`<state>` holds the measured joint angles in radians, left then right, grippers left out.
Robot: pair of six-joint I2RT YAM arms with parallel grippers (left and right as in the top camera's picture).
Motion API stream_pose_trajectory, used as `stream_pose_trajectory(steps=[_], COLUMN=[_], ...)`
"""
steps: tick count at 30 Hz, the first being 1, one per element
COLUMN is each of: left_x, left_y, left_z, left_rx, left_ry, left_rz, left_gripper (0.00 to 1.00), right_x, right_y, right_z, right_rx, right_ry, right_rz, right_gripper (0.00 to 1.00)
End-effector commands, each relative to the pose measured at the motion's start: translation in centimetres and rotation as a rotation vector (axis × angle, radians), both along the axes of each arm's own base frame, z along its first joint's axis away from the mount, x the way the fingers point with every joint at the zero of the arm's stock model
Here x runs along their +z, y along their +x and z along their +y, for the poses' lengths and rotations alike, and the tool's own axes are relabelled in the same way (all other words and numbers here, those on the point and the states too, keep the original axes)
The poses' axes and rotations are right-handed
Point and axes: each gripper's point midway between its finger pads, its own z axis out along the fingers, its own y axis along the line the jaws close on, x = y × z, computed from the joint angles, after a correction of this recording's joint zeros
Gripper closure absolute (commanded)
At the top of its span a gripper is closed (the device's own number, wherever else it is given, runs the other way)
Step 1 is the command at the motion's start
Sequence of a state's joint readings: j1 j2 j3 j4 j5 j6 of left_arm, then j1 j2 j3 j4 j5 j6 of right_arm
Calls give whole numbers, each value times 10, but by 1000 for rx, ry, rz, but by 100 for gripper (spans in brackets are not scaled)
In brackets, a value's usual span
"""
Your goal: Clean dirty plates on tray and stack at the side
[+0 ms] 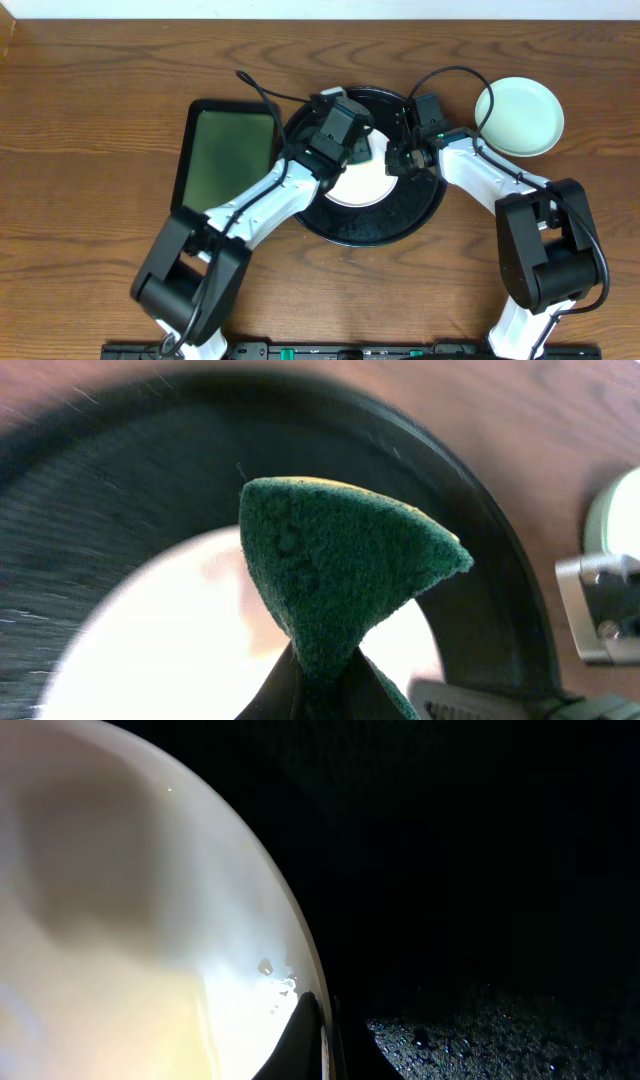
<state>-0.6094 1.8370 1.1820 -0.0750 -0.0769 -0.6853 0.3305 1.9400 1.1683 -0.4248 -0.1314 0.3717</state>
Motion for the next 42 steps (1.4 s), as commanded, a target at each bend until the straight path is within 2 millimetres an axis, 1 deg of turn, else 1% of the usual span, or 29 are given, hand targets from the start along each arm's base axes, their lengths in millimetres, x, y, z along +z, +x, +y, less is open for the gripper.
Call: stream_pose_trajectory(steps=[1,5,8,9,11,13,15,17,18,20,21,24,27,29,31,33,35,36,37,38,40,41,42], left_x=[-37,-64,-85,-91,-95,-94,-86,-73,-64,-45,-32,3,44,68,87,97,97,95,91,86,77,75,71], left_y=[-11,-11,-9,-8,-7,-8,-7,-6,-5,-3,-1,2,0,-5,-10,-15,-18,-19,-21,-23,-29,-32,-36], left_z=[-16,-16,-1,9,33,57,81,102,111,124,128,129,129,133,141,153,169,177,188,197,216,225,242], left_rx=[-29,-25,1,15,57,116,173,226,252,279,284,293,310,320,334,346,363,377,393,407,430,440,472], left_ry=[-71,-46,48,108,218,304,374,426,447,473,473,430,371,344,327,334,361,372,386,398,416,427,443], left_rz=[114,147,148,142,137,138,134,122,111,81,60,-6,-79,-113,-134,-137,-115,-97,-70,-44,18,41,76], left_gripper=[92,92,92,92,92,92,92,92,92,92,92,92,92,92,92,92,92,92,92,92,92,92,92], right_x=[-26,-26,-26,-26,-26,-27,-28,-28,-29,-30,-30,-28,-21,-9,9,32,61,71,88,100,127,137,157], right_y=[-20,-20,-20,-20,-20,-21,-23,-23,-24,-25,-25,-23,-19,-15,-7,0,7,9,13,15,18,19,18], right_z=[3,3,3,3,3,3,2,2,2,1,1,2,6,10,14,17,17,16,12,9,1,-2,-8], right_rx=[15,15,15,15,15,15,15,15,15,15,15,15,20,54,96,133,174,175,170,168,175,183,209], right_ry=[-26,-25,-25,-25,-26,-27,-28,-29,-30,-31,-31,-27,-10,8,15,17,8,-1,-25,-52,-147,-200,-299], right_rz=[75,72,73,73,74,77,80,83,84,86,86,76,59,27,-27,-91,-172,-200,-252,-291,-387,-426,-495], right_gripper=[99,99,99,99,99,99,99,99,99,99,99,99,99,99,99,99,99,99,99,99,99,99,99])
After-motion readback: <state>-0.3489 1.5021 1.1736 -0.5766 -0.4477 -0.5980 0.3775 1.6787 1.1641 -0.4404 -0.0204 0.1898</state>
